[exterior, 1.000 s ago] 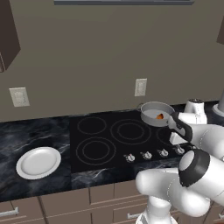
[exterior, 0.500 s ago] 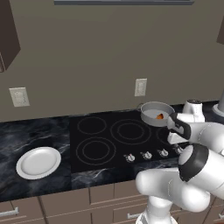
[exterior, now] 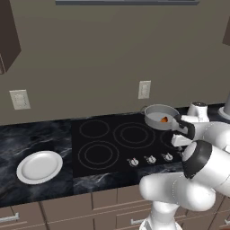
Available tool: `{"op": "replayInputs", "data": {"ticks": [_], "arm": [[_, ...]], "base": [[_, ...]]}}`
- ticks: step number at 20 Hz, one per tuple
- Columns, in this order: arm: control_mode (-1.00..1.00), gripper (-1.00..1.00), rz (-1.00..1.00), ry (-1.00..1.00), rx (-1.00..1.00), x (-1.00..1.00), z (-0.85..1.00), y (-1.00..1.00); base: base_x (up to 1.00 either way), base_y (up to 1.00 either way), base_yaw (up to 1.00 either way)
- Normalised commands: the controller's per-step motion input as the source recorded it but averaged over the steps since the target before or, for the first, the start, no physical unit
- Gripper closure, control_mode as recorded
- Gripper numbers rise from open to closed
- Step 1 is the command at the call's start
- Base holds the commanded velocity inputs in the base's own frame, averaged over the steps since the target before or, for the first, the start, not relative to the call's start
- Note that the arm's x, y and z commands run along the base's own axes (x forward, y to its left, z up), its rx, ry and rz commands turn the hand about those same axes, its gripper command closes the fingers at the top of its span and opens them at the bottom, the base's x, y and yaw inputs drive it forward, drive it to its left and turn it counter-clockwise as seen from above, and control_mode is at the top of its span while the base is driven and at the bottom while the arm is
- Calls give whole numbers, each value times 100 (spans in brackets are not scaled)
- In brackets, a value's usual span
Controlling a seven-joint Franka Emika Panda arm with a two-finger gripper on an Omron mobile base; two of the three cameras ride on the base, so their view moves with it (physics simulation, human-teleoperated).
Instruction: Retrieve the frozen meat and place it in the pot on a burner. Then turn the burner on.
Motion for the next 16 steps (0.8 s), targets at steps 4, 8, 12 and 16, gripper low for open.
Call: {"op": "replayInputs", "data": {"ticks": [4,8,12,16], "arm": [[-100,-100,-22,-1,-1,17,-22,0],[-100,-100,-4,-1,-2,0,-4,0],[-100,-100,-2,-2,-15,0,-21,-2],[-100,-100,0,-5,-9,0,-16,-3]], "base": [[0,0,0],[0,0,0],[0,0,0],[0,0,0]]}}
